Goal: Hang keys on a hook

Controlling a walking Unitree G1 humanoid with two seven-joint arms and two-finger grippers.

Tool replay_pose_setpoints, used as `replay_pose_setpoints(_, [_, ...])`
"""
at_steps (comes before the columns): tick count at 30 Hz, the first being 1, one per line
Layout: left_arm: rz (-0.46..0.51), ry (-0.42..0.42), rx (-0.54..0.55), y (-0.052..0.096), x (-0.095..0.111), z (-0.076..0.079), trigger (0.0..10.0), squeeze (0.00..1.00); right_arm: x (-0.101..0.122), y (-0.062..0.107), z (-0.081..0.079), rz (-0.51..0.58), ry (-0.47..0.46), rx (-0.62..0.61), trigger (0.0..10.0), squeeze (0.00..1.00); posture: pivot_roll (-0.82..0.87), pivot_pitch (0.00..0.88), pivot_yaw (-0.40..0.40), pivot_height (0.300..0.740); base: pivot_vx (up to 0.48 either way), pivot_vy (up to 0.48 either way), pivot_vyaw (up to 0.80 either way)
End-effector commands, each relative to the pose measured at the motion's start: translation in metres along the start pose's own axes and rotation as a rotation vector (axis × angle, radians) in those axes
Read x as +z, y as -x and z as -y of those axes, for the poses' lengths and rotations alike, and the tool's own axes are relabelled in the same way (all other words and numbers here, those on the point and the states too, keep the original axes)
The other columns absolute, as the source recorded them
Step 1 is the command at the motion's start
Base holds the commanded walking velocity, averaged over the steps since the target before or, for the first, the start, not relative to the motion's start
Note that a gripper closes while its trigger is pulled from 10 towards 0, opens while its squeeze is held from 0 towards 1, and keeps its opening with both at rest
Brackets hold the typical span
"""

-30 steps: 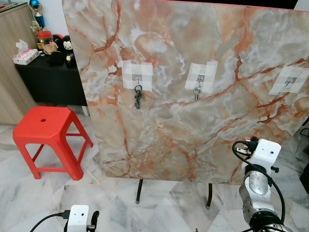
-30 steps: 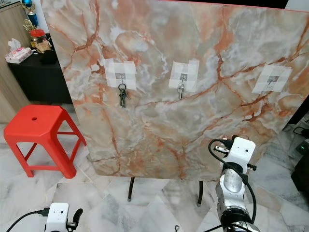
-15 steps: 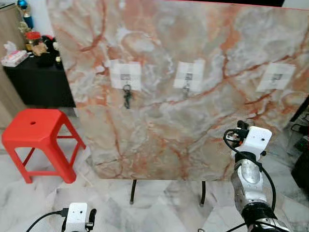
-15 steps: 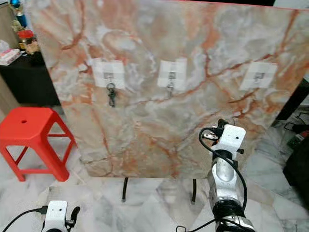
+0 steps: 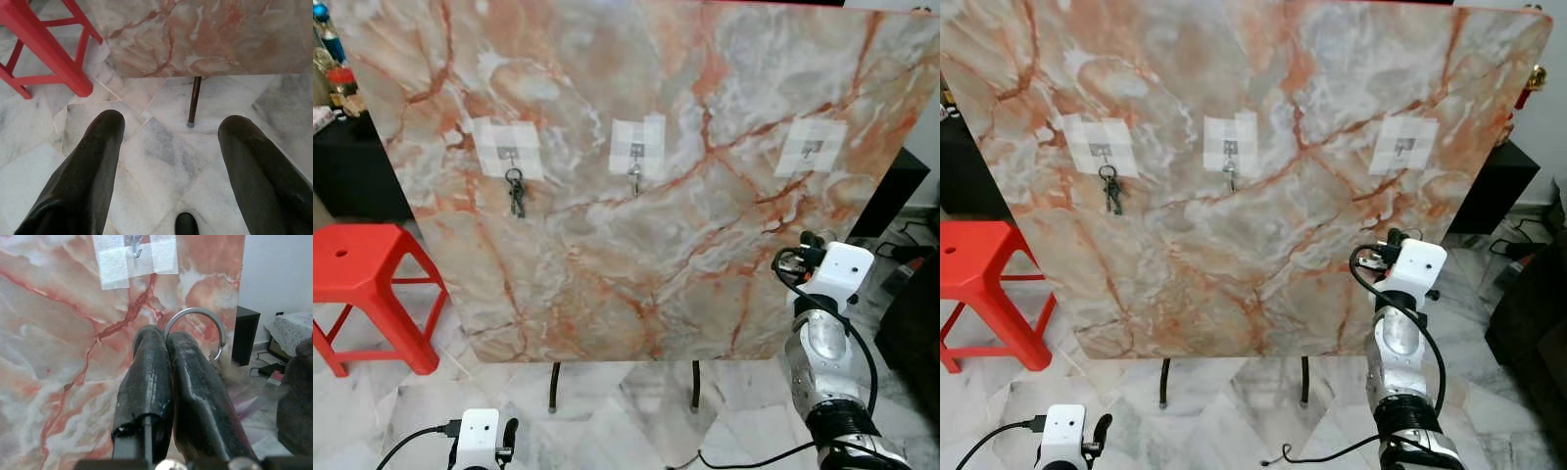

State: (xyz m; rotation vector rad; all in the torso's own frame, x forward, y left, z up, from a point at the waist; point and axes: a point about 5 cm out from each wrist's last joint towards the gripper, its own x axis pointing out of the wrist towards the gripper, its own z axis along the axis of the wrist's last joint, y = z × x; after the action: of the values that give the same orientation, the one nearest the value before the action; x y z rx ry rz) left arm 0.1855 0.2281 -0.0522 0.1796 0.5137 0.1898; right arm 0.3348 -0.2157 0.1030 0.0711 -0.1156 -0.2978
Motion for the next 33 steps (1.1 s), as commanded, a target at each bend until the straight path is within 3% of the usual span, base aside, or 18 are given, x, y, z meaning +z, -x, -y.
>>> replay_pose_setpoints(1, [-0.012,0.001,0.009,0.002,-0.003,-0.005,10.0,0.0,0.009,-0.004,-0.007,0.026,-0.021,0.009,10.0,0.0,-0.02,0.0,-0.084,0.74,0.0,0.0,0.0])
replay_pose_setpoints(14, [-0.09,-0.008,-0.008,0.008,-0.019,-0.005,10.0,0.0,0.018,-0.007,-0.002,0.046,-0.047,-0.03,10.0,0.0,-0.02,0.0,-0.09,0.74,0.0,0.0,0.0])
replay_pose_setpoints(21, [-0.154,-0.004,-0.007,0.013,-0.03,-0.004,10.0,0.0,0.016,-0.001,0.031,0.022,-0.039,-0.161,10.0,0.0,-0.02,0.0,-0.094,0.74,0.0,0.0,0.0])
replay_pose_setpoints(23, [-0.163,-0.005,-0.008,0.014,-0.032,-0.004,10.0,0.0,0.016,0.0,0.033,0.022,-0.031,-0.161,10.0,0.0,-0.03,0.0,-0.092,0.74,0.0,0.0,0.0])
replay_pose_setpoints(27, [-0.197,-0.006,-0.007,0.016,-0.037,-0.008,10.0,0.0,0.017,0.001,0.034,0.027,-0.033,-0.162,10.0,0.0,-0.03,0.0,-0.088,0.74,0.0,0.0,0.0])
replay_pose_setpoints(33, [-0.222,-0.005,-0.001,0.018,-0.041,-0.013,10.0,0.0,0.017,-0.002,0.022,0.014,-0.058,-0.147,10.0,0.0,-0.02,0.0,-0.089,0.74,0.0,0.0,0.0])
